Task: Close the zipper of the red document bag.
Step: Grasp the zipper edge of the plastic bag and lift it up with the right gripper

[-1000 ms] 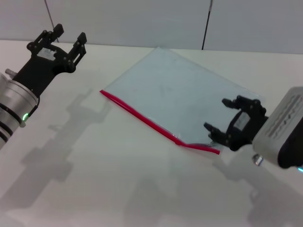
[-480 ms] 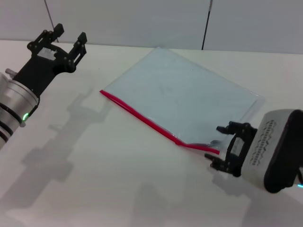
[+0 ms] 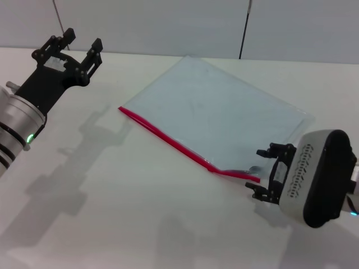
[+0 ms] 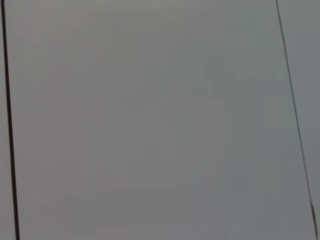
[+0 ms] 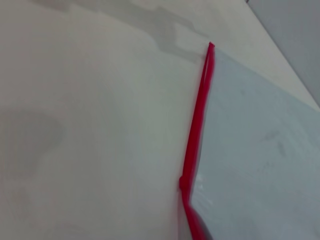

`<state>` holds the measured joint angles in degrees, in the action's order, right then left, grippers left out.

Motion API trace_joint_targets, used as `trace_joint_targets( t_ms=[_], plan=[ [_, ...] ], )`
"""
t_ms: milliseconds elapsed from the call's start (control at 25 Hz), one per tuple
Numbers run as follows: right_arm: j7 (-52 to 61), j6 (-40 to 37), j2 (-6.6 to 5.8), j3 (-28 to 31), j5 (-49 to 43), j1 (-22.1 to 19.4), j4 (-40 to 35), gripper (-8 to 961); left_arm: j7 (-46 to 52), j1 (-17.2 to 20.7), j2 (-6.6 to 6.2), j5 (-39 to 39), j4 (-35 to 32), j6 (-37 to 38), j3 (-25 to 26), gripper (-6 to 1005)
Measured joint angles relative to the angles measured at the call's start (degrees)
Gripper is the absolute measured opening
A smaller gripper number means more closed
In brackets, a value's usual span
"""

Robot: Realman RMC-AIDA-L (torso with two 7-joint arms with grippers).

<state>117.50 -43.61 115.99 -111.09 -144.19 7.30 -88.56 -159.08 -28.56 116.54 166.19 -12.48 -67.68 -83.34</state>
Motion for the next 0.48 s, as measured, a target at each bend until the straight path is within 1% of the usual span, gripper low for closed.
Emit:
trace_joint_targets(
  t_ms=[120,480],
  plan=[
    [0.3,0.24,0.02,-0.12,-0.31,1.26,1.11,702,0.0,0.0,0.0,0.01,0.0,0.0,0.02,614],
    [0.49,0.08,0.11,-0.26,-0.56,2.68,2.86,701,0.03,-0.08,0.0,0.02,0.0,0.0,0.02,613]
  ],
)
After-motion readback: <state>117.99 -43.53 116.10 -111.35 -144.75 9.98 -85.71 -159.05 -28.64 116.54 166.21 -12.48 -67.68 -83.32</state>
